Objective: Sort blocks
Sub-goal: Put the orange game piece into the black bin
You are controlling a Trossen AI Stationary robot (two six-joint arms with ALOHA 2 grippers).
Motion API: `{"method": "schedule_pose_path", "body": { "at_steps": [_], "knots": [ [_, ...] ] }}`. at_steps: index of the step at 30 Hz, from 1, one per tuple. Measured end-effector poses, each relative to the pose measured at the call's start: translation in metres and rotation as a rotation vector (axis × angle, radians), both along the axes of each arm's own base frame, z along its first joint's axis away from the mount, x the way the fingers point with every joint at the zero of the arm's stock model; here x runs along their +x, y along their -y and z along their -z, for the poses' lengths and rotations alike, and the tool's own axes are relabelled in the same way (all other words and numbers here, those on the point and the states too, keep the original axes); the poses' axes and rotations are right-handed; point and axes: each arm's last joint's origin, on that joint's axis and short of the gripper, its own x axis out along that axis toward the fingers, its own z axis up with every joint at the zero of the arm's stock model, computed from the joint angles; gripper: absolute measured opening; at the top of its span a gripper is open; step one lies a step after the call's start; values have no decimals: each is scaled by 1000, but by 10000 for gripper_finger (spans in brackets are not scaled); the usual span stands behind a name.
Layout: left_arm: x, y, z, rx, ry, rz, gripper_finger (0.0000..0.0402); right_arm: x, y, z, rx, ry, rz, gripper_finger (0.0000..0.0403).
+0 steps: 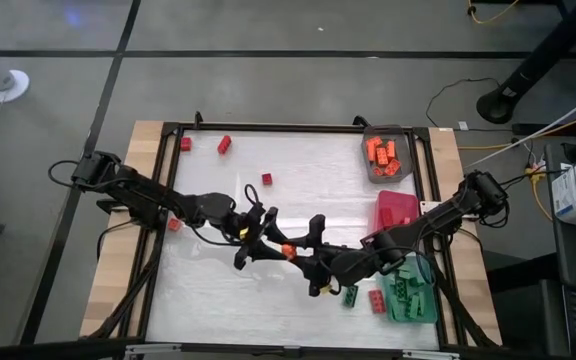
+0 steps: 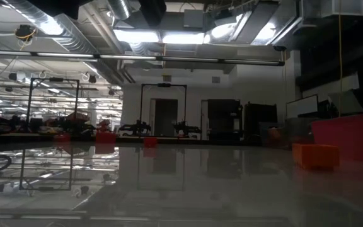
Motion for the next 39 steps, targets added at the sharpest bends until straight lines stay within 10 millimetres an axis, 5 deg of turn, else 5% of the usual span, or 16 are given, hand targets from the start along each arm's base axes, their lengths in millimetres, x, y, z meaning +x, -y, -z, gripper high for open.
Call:
{"method": "schedule_pose_path", "body": {
  "at_steps": [10, 16, 29, 39],
  "knots": [
    [3, -17, 17, 83, -154, -57, 223, -20, 13, -2, -8, -112, 124, 143],
    [1, -25, 32, 107, -311, -78, 223, -48, 39, -4, -120, -220, 340, 152],
    [-3, -30, 45, 195, -426, -83, 224, -102, 167, -11, -105, -537, 966, 154],
    [-5, -60, 55, 416, -527, -401, 224, -113, 261, 4, 138, -669, 1223, 155]
  ]
}}
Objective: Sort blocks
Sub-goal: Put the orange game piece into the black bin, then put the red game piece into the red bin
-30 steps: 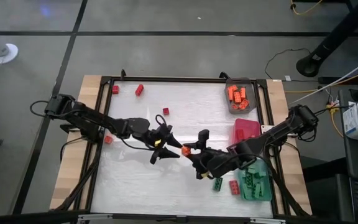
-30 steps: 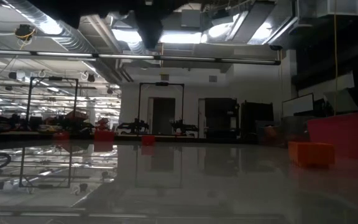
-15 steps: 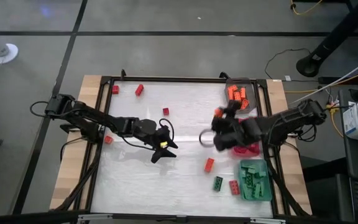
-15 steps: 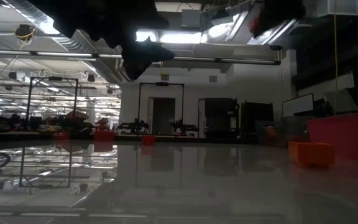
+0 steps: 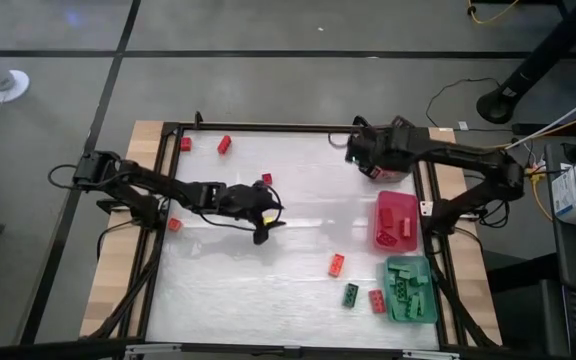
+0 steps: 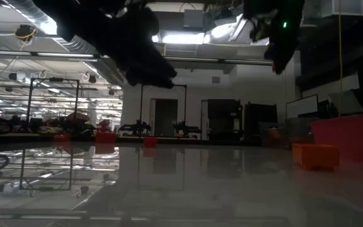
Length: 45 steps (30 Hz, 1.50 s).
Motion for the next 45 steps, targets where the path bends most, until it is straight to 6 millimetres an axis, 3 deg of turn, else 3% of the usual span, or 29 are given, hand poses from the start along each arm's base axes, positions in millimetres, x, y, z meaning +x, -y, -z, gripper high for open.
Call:
{"method": "schedule_pose_path", "body": {
  "at_steps": [8, 17, 30, 40, 45],
  "knots": [
    [-6, -30, 9, 32, -110, -103, 224, -14, 52, 37, 158, 51, 82, 156],
    [-12, -76, 12, 123, -151, -250, 224, -34, 75, 55, 192, 56, 196, 156],
    [-16, -125, 65, 24, -323, -467, 224, -42, 92, 62, 276, 190, 244, 163],
    [-20, -135, 73, 4, -347, -515, 224, -40, 92, 62, 266, 207, 240, 263],
    [-21, -135, 76, 16, -375, -500, 213, -39, 92, 62, 277, 227, 236, 285]
  ]
}}
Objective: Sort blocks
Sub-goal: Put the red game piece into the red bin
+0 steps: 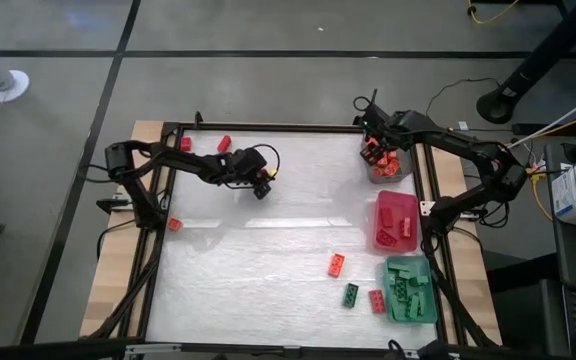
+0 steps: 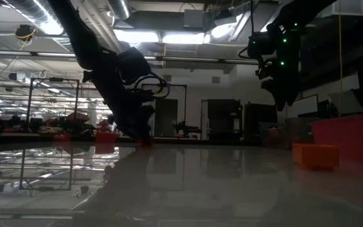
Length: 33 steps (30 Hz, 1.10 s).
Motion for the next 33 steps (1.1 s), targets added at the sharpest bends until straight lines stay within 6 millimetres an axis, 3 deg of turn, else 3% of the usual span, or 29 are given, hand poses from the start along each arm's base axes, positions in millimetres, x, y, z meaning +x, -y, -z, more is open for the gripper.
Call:
{"method": "schedule_pose_path", "body": {
  "at_steps": [7, 11, 15, 19, 24, 33],
  "knots": [
    [3, 0, 9, -6, -21, 30, 154, 5, -4, 2, 149, 154, 1, 275],
    [4, 2, 7, -32, 0, 52, 125, 18, -13, 1, 237, 265, -112, 262],
    [5, 9, 2, -105, 51, 74, 125, 43, -33, -2, 222, 339, -303, 252],
    [8, 17, -8, -254, 151, 166, 129, 71, -67, -7, 175, 391, -521, 248],
    [16, 34, -21, -441, 295, 348, 131, 97, -124, -13, 139, 452, -773, 248],
    [40, 77, -51, -569, 580, 661, 132, 117, -226, -24, -47, 578, -1043, 248]
  ]
}}
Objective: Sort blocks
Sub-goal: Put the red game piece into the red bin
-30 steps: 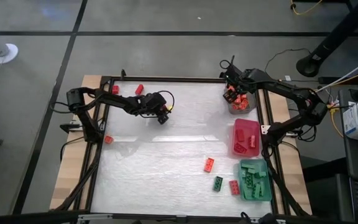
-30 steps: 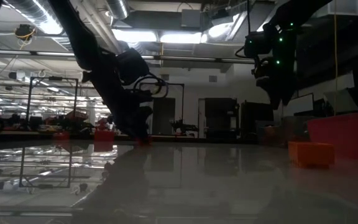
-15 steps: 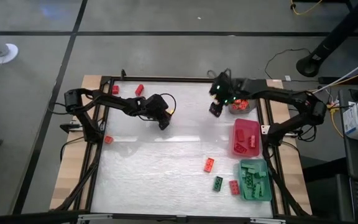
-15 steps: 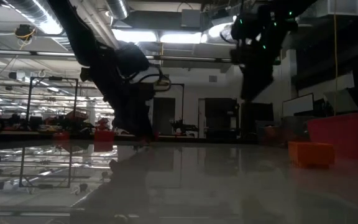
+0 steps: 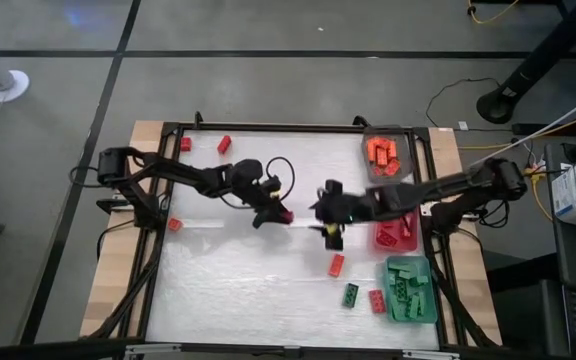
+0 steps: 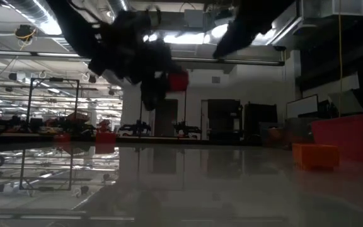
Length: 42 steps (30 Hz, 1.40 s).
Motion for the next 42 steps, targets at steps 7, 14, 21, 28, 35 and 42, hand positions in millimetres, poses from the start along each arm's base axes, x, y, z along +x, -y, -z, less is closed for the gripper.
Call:
{"method": "schedule_pose_path", "body": {
  "at_steps": [7, 14, 21, 28, 35, 42],
  "knots": [
    [10, 35, -22, -42, 209, 88, 131, 5, -44, -1, -114, 144, 17, 248],
    [12, 56, -32, -70, 293, 133, 130, 14, -66, 1, -133, 247, -60, 248],
    [13, 67, -37, -69, 327, 169, 130, 28, -72, 8, -129, 309, -131, 248],
    [14, 70, -40, -64, 336, 187, 132, 30, -73, 7, -145, 334, -156, 242],
    [14, 69, -40, -49, 344, 178, 150, 30, -73, 7, -140, 331, -165, 163],
    [14, 69, -39, -10, 359, 186, 154, 30, -73, 7, -147, 331, -171, 96]
  ]
}}
